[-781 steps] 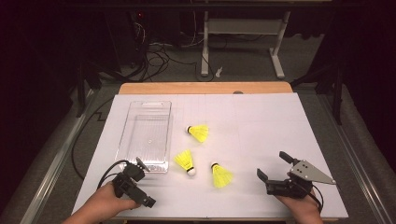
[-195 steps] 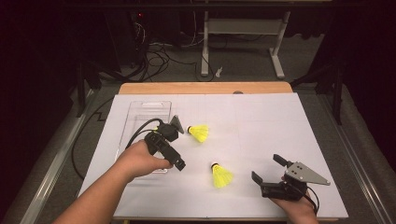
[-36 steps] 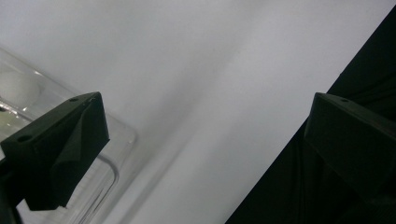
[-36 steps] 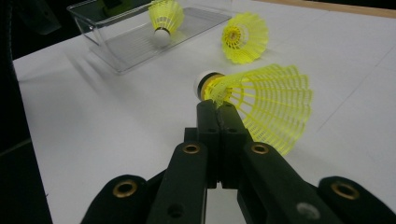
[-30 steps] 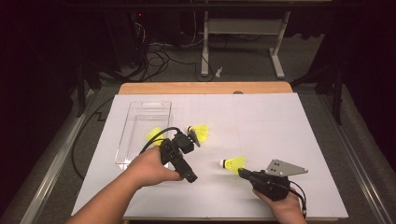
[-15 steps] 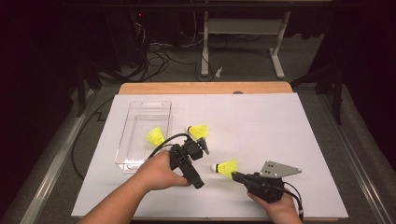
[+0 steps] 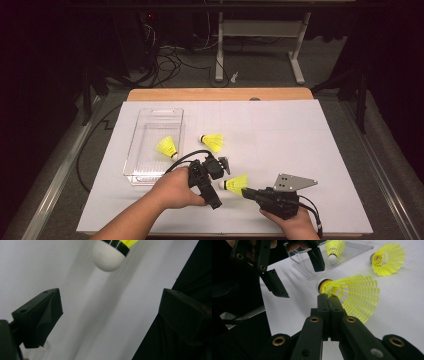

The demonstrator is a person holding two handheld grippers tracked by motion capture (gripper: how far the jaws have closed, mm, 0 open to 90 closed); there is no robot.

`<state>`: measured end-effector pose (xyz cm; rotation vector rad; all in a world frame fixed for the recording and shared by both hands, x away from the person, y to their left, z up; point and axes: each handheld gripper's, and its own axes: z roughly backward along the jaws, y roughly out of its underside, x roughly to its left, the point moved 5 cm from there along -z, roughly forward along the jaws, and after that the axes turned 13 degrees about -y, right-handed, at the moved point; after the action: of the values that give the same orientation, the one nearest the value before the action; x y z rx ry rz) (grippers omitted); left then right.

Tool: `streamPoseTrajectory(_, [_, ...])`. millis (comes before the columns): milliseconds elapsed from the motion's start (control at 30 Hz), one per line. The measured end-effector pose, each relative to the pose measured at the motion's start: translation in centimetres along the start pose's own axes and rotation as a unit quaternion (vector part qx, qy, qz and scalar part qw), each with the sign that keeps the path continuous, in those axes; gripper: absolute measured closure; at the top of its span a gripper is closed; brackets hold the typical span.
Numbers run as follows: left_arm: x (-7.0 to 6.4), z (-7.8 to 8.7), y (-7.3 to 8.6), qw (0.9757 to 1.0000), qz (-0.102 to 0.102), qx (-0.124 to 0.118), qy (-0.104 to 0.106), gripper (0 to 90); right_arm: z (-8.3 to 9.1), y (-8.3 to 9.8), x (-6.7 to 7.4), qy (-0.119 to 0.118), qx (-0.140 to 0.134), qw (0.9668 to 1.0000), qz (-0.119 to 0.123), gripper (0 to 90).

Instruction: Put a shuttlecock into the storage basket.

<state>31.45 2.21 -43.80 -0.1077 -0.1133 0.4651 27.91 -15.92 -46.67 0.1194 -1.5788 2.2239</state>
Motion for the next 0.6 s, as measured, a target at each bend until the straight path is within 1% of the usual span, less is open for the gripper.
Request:
streamPoseTrajectory(100, [-0.1, -0.1, -0.1, 1.0000, -0.002, -0.005, 0.002, 8.3, -0.3, 0.0, 0.2, -0.006, 0.003, 1.0000, 0.001, 90.0])
streamPoseTrajectory(233, [-0.2, -0.3, -0.2, 1.0000, -0.006, -0.007, -0.002, 11.9, -0.7, 0.0, 0.5, -0.014, 0.006, 0.9999, -0.002, 90.0])
streamPoseTrajectory(333, [-0.2, -0.4, -0.2, 1.0000, -0.008, -0.001, 0.003, 15.9, -0.9, 0.0, 0.7, -0.018, 0.007, 0.9998, -0.001, 90.0])
streamPoseTrajectory(433, [-0.4, -0.5, -0.3, 1.0000, -0.009, -0.002, 0.003, 18.0, -1.0, 0.0, 0.7, -0.021, 0.009, 0.9997, 0.000, 90.0])
streamPoseTrajectory(533, [-0.4, -0.6, -0.4, 0.9999, -0.011, -0.001, 0.003, 22.0, -1.2, 0.0, 0.8, -0.025, 0.008, 0.9997, 0.000, 90.0])
streamPoseTrajectory(600, [-0.3, -0.5, -0.3, 0.9999, -0.011, -0.005, 0.004, 26.6, -1.3, -0.1, 0.9, -0.026, 0.009, 0.9996, -0.001, 90.0])
